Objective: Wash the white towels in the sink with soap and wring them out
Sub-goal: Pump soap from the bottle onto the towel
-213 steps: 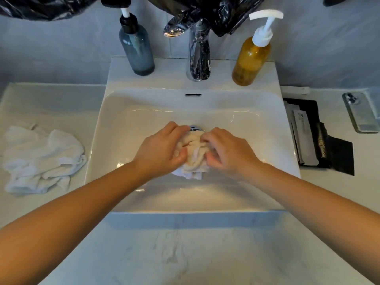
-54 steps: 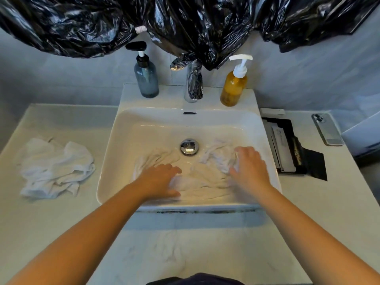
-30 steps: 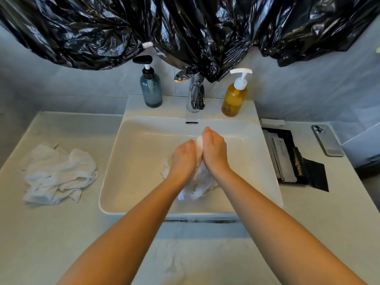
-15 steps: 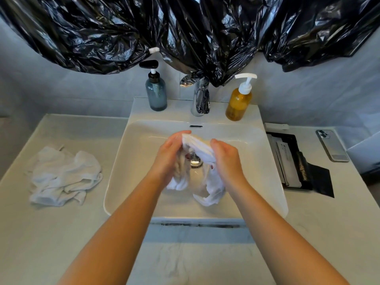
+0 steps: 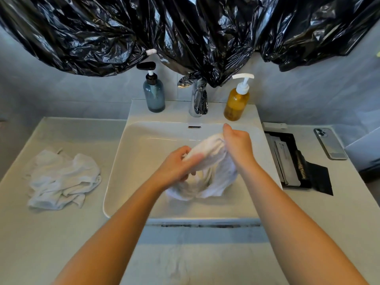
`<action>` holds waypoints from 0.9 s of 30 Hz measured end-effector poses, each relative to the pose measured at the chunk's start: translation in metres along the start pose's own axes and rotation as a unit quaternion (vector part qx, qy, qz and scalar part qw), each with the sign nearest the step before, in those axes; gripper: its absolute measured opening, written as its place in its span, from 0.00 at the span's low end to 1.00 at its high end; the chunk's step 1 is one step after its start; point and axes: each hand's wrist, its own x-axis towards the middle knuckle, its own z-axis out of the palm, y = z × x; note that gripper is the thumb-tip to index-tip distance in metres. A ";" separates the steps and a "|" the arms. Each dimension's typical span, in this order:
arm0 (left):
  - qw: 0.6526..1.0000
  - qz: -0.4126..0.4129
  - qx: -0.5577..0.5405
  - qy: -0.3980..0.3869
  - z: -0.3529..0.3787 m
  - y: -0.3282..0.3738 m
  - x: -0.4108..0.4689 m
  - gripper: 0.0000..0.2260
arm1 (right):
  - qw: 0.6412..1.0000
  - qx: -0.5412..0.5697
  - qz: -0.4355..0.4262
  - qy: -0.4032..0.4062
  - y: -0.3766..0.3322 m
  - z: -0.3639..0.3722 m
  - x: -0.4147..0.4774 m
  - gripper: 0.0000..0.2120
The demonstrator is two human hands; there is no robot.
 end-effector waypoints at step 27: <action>0.834 -0.125 -0.520 0.138 -0.023 -0.060 -0.003 0.12 | 0.950 0.019 -0.175 -0.259 0.070 0.053 -0.016 0.17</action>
